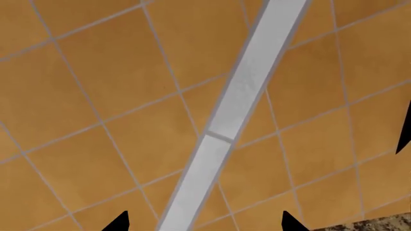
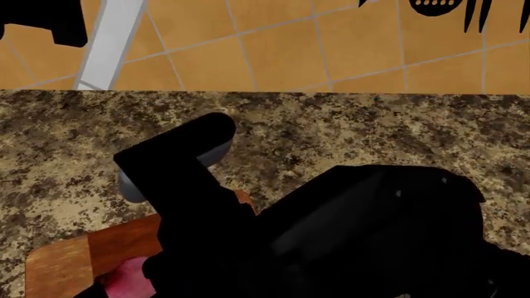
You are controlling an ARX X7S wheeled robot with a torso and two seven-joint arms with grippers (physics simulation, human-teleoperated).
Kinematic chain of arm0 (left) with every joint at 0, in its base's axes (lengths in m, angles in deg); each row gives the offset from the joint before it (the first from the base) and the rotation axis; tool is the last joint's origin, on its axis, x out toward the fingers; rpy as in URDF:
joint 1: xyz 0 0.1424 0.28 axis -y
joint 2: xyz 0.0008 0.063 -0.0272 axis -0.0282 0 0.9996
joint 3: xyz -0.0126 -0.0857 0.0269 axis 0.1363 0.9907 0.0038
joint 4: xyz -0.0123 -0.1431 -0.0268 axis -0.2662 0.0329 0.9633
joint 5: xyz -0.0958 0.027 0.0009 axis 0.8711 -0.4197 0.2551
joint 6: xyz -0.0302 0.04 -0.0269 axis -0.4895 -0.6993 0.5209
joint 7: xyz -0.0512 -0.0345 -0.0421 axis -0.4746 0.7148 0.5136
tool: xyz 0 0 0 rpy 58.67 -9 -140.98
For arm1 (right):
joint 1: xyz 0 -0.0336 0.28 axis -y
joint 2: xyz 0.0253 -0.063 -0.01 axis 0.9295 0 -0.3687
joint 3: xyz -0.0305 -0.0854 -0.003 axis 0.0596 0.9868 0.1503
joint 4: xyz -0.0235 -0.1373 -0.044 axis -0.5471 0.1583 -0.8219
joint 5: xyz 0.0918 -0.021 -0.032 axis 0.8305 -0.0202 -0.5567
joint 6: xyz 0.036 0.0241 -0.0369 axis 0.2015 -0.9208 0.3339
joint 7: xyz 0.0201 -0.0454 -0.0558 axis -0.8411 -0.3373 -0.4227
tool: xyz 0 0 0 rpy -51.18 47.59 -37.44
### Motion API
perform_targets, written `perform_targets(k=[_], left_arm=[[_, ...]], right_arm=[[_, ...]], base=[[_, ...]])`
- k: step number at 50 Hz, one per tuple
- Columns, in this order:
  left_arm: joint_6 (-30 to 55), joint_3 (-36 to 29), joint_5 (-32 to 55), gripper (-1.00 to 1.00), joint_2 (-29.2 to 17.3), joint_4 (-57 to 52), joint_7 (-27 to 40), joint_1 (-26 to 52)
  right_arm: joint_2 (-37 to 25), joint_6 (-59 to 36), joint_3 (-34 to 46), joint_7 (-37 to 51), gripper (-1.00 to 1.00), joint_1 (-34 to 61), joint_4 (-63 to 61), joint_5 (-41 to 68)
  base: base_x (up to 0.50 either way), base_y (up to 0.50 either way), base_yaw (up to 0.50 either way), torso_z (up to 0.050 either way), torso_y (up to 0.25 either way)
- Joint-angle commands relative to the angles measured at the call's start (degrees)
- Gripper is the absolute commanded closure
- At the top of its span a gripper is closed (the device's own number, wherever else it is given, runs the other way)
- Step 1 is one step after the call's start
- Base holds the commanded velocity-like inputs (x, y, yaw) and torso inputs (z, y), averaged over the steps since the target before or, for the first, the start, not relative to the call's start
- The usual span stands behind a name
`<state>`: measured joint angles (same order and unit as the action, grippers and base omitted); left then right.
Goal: Clear the non-vegetable object off the cutting board and place the vegetables onto it.
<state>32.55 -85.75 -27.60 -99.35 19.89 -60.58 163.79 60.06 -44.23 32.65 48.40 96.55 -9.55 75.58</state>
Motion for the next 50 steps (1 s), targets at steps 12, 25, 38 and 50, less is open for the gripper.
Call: perform_targets(k=[12,25,38,50], left_arm=[[1.3,0.6,1.1,-1.00,-0.2,-1.6,0.5,0.4],[2.1,0.8,1.7,-1.00,0.0,-2.6,0.9,0.6],[1.3,0.3,1.8,-1.00,-0.1,-1.9,0.8,0.7],[1.4,0.6,2.2,-1.00,-0.2,-2.1,1.0,0.5]], right_arm=[[-5.5,1.0,1.9,4.3,1.00,11.6,-1.9,9.0],[-12.4,-4.1,-1.4,1.7,1.00,13.1,3.7,2.2],[-18.4,-8.7,-5.0,-2.9,1.00,12.6,9.3,-9.5],[-24.5,-11.6,-4.5,-3.0,1.00,12.7,10.2,-15.6]], base=[[0.00,0.00,0.00,0.000,0.000],[0.00,0.00,0.00,0.000,0.000],[0.00,0.00,0.00,0.000,0.000],[0.00,0.00,0.00,0.000,0.000]])
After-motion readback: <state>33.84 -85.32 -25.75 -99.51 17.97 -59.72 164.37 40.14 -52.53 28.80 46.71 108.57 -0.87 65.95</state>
